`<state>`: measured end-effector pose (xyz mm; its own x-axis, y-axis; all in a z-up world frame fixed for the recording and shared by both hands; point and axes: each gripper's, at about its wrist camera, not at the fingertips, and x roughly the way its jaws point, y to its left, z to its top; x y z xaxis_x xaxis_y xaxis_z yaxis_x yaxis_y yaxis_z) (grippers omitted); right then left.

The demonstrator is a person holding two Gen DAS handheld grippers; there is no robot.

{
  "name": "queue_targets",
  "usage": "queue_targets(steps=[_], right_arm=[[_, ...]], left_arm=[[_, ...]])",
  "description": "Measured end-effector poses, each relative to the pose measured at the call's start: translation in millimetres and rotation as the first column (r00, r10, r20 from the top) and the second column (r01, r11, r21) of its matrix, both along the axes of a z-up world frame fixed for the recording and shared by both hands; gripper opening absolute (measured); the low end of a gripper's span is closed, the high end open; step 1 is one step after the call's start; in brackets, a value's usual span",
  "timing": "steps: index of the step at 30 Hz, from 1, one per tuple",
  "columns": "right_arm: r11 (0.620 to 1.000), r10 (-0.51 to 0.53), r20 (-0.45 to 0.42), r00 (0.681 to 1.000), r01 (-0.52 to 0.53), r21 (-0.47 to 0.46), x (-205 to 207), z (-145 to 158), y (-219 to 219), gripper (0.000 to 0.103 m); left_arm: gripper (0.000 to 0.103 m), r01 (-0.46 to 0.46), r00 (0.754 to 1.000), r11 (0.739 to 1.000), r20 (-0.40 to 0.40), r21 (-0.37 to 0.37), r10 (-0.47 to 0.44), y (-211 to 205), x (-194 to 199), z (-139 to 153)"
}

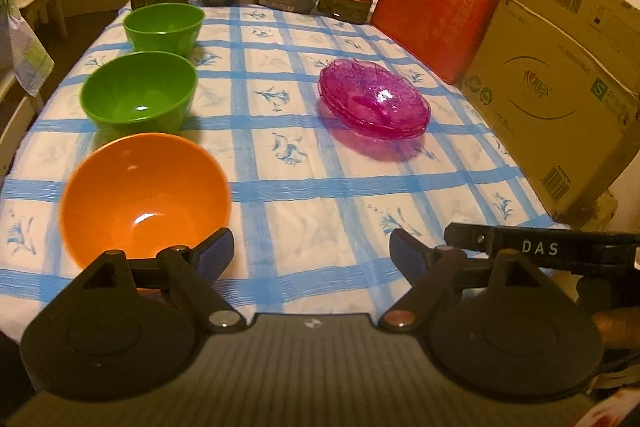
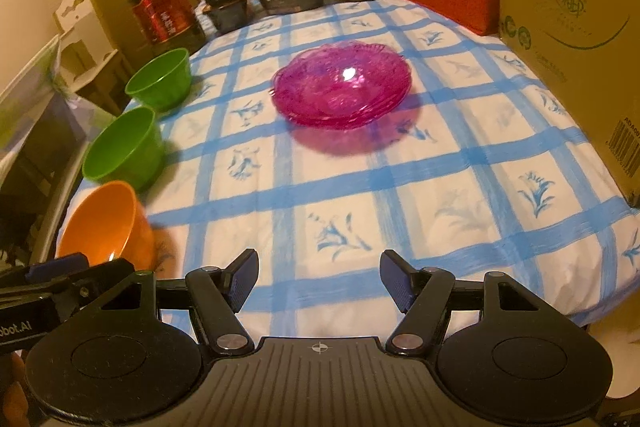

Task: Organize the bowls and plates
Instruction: 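Withdraw both tools from the stack and move toward the orange bowl, then close both tools on the rim of the orange bowl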

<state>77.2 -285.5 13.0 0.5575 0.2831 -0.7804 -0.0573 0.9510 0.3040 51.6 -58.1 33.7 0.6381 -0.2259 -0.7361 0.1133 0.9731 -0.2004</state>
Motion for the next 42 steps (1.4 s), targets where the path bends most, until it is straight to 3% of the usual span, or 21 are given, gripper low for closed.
queue_targets(steps=[17, 42], right_arm=[[0.996, 0.084, 0.01, 0.996, -0.085, 0.026, -10, 1, 39, 0.067], [0.98, 0.192, 0.008, 0.981, -0.192, 0.046, 27, -11, 99, 0.067]], left_arm=[[0.084, -0.163, 0.987, 0.987, 0.012, -0.001, 0.163, 71, -34, 10], [0.084, -0.311, 0.95, 0.95, -0.022, 0.013, 0.312, 133, -16, -5]])
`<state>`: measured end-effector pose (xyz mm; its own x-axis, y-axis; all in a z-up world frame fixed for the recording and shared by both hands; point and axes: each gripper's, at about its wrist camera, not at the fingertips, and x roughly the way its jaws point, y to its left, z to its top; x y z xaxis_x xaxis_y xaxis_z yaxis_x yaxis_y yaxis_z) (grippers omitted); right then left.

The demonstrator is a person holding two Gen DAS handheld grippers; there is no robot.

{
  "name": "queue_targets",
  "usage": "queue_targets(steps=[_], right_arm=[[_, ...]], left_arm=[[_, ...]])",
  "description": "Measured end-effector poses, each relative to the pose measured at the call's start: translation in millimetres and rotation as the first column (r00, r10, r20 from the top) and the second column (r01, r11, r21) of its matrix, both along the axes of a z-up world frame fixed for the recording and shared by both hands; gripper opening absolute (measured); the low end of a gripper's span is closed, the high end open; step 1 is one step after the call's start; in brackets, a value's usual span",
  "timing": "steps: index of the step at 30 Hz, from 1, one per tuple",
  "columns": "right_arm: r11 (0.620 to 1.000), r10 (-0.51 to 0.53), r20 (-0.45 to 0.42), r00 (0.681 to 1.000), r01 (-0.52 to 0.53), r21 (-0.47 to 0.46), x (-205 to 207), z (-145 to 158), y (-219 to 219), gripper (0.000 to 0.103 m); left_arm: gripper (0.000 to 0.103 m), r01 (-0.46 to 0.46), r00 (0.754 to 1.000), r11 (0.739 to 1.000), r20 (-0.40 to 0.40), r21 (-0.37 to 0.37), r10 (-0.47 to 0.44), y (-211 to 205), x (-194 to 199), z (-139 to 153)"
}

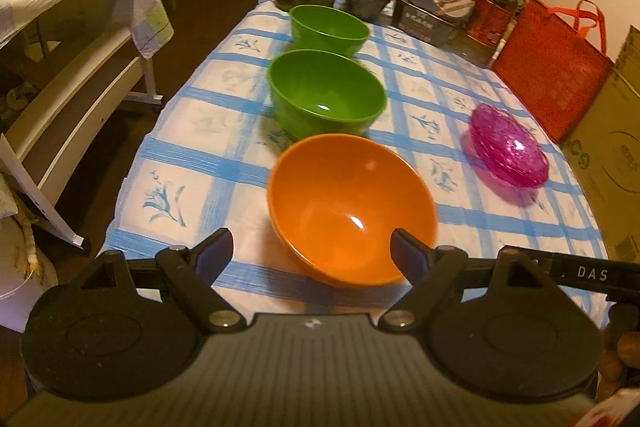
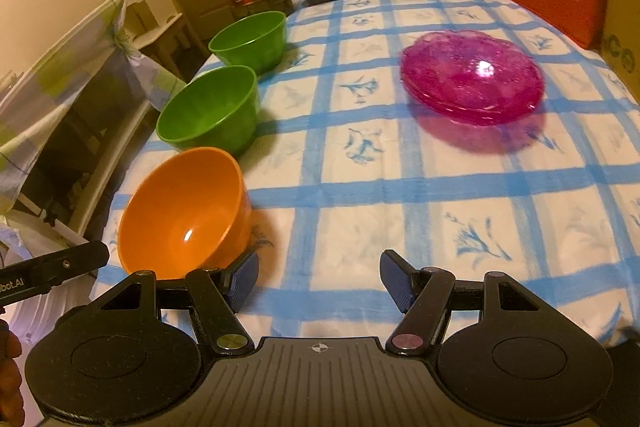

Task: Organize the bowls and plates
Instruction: 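Close both tools on the rim of the orange bowl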

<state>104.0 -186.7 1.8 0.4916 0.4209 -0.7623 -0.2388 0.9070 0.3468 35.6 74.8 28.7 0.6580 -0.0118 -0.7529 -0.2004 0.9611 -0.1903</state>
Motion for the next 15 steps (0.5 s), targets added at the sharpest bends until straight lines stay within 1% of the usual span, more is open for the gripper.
queue_targets(steps=[6, 9, 15], right_arm=[[1.0, 0.03, -0.006, 1.0, -0.03, 0.006, 15, -5, 17, 0.067], [0.998, 0.054, -0.014, 0.998, -0.053, 0.025, 22, -9, 25, 0.067], [0.992, 0.115, -0.032, 0.993, -0.114, 0.049, 36, -19, 49, 0.067]], left_arm=[[0.084, -0.023, 1.0, 1.0, -0.006, -0.001, 0.023, 16, 14, -4], [0.083, -0.028, 0.999, 1.0, -0.015, -0.008, 0.028, 23, 22, -9], [0.07, -0.018, 0.999, 1.0, -0.047, -0.018, 0.017, 32, 39, -21]])
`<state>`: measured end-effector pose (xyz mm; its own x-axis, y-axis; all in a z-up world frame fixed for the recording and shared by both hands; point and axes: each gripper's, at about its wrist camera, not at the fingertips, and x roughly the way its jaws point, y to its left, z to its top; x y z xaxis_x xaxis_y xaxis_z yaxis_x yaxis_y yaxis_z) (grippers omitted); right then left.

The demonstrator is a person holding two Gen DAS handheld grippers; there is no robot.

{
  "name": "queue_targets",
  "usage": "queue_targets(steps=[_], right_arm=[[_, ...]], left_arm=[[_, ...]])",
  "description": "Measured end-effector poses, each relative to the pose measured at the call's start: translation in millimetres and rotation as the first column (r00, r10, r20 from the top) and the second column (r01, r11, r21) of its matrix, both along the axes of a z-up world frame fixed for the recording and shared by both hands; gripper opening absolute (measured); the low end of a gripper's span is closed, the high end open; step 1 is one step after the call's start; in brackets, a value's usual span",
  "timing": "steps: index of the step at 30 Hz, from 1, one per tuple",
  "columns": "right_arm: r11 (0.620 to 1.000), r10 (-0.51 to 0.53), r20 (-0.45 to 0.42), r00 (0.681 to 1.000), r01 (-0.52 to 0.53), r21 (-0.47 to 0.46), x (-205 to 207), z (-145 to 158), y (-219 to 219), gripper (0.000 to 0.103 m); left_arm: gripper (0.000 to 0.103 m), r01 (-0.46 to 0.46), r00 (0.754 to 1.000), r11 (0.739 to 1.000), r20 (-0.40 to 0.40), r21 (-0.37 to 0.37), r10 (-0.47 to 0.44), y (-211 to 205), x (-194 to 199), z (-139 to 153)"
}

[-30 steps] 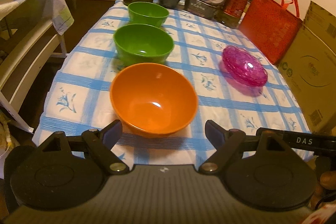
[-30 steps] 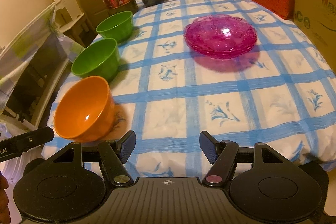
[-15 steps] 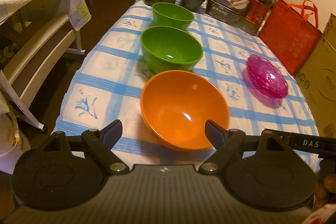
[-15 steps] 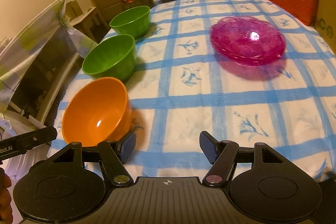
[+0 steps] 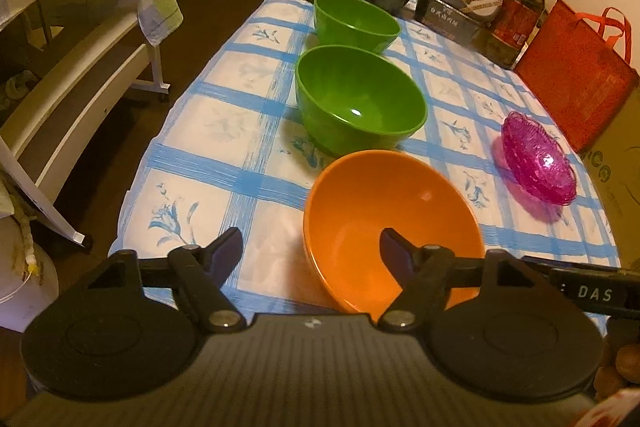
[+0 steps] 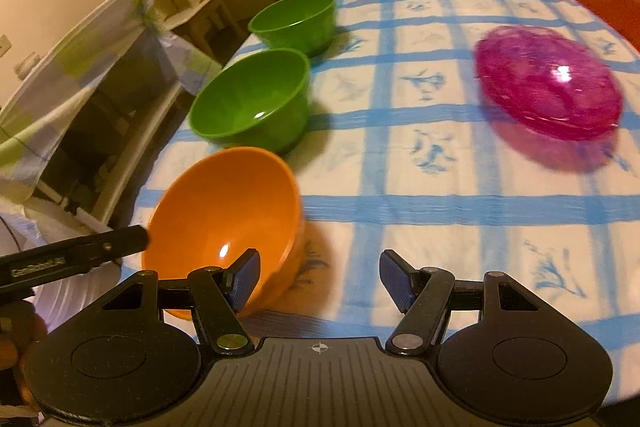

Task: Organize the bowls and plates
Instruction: 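Close both tools on the rim of the orange bowl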

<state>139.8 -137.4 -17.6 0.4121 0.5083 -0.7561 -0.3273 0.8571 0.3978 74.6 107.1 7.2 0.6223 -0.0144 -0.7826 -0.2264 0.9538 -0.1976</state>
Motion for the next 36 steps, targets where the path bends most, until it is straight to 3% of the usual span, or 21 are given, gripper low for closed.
queue_targets(steps=[2, 6, 13, 27, 36], right_arm=[[1.0, 0.011, -0.009, 1.0, -0.011, -0.004, 5, -4, 8, 0.066], [0.999, 0.032, -0.026, 0.999, -0.032, -0.008, 14, -12, 20, 0.049], [0.999, 0.039, -0.053, 0.998, -0.04, -0.014, 19, -21, 24, 0.03], [0.998, 0.053, -0.039, 0.998, -0.054, -0.021, 16, -18, 29, 0.017], [0.998, 0.047, -0.037, 0.998, -0.049, -0.033, 13, -16, 29, 0.016]], left_arm=[[0.068, 0.011, 1.0, 1.0, -0.006, -0.003, -0.011, 2, 5, -4], [0.052, 0.019, 1.0, 1.0, -0.022, -0.013, -0.019, 3, 12, -12], [0.039, 0.029, 0.999, 0.999, -0.042, -0.034, -0.031, 7, 17, -20], [0.012, 0.04, 0.997, 0.997, -0.061, -0.064, -0.044, 4, 16, -25], [0.01, 0.049, 0.997, 0.997, -0.061, -0.059, -0.053, 2, 15, -23]])
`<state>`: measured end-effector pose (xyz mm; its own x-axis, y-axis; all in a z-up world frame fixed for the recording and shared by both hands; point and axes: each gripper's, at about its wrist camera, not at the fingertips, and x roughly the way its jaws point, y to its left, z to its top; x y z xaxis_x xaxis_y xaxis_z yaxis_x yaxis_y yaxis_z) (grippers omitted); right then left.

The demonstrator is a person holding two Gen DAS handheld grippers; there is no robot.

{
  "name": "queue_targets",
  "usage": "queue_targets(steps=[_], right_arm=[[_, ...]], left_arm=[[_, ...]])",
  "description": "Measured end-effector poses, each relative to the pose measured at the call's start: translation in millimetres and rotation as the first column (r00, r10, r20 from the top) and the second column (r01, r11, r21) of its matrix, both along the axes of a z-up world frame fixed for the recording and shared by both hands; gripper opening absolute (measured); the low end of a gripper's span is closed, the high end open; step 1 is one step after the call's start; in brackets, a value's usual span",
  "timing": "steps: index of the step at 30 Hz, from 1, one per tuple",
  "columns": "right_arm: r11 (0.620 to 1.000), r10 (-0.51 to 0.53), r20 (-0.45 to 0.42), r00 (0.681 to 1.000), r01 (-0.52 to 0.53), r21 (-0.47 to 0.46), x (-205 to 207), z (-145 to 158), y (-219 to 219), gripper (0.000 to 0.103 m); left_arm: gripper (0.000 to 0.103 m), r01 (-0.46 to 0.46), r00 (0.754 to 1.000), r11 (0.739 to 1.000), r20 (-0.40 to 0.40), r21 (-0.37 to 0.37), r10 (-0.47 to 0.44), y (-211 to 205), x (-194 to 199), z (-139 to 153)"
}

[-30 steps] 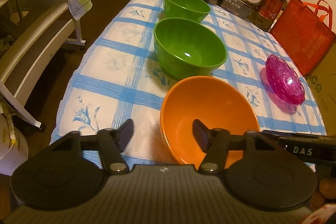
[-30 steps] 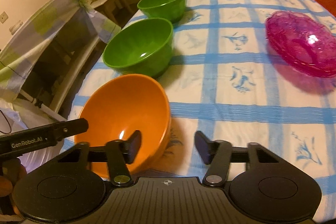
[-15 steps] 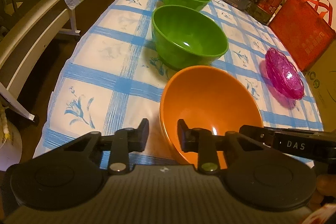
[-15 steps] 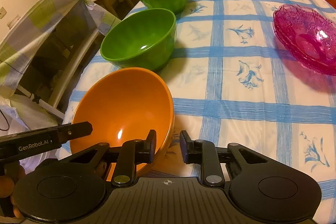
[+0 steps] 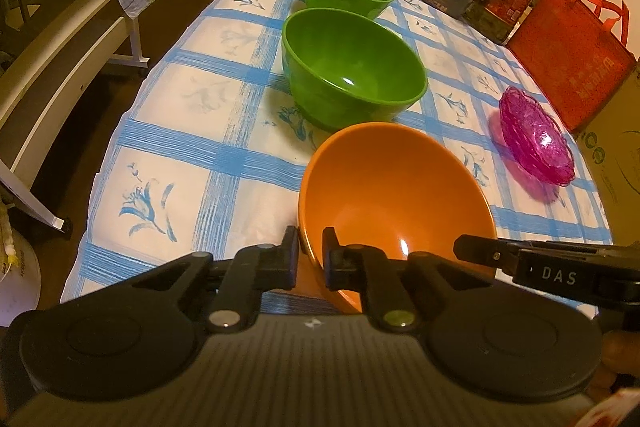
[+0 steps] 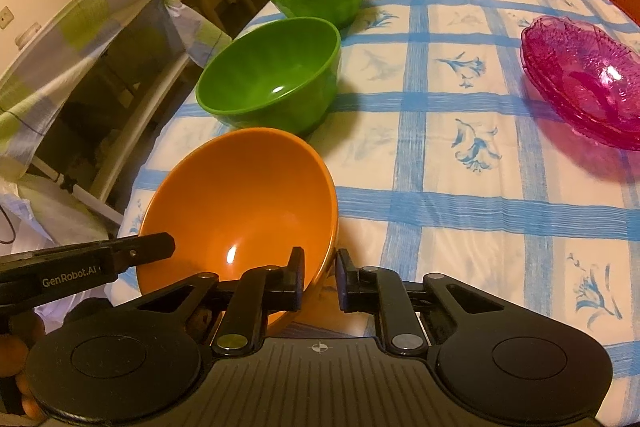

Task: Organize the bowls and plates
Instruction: 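Close both tools on the rim of the orange bowl, then lift the orange bowl with both tools and carry it over the green bowl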

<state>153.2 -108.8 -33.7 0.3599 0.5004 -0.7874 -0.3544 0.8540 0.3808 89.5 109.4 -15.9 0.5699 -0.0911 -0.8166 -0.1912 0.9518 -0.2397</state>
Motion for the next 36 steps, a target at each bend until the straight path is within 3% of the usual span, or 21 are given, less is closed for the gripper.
queue_targets(steps=[11, 21, 36], right_arm=[[1.0, -0.017, 0.014, 1.0, 0.017, 0.012, -4, 14, -7, 0.016], [0.998, -0.051, 0.058, 0.997, 0.048, 0.044, 2, 48, -11, 0.016], [0.999, -0.024, 0.151, 0.988, 0.017, 0.051, 69, 88, 21, 0.016]], left_arm=[[0.01, 0.017, 0.999, 1.0, 0.026, 0.0, -0.017, -4, -2, 16], [0.01, 0.024, 0.997, 0.999, 0.076, -0.027, -0.021, 0, 7, 49], [0.01, -0.012, 0.989, 1.0, 0.149, 0.007, 0.011, 24, 76, 91]])
